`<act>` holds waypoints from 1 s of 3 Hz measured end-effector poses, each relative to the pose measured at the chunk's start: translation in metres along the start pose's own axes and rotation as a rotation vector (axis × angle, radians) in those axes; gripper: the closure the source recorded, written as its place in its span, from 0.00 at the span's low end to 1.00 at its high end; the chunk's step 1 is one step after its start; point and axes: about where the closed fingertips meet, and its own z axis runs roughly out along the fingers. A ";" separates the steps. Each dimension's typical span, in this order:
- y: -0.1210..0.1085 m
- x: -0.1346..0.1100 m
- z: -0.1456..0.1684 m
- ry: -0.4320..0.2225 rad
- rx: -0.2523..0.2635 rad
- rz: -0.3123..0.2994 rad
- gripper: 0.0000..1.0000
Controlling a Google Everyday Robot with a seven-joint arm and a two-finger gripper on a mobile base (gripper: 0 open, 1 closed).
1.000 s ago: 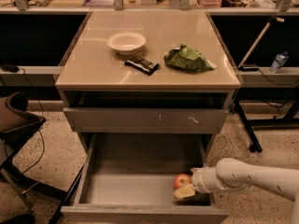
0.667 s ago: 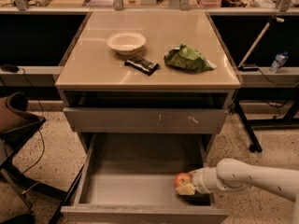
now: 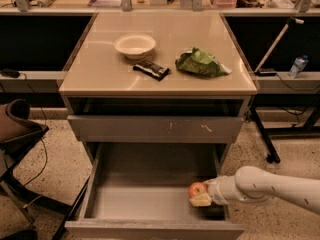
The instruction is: Pick apple from middle drawer and place on counter
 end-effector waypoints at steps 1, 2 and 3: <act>-0.011 -0.029 -0.064 0.015 0.024 0.023 1.00; -0.055 -0.108 -0.169 0.000 0.116 0.041 1.00; -0.084 -0.173 -0.245 -0.010 0.193 0.057 1.00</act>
Offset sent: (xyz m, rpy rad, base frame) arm 0.1076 -0.1169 0.3910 -0.0866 -0.0126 -0.1027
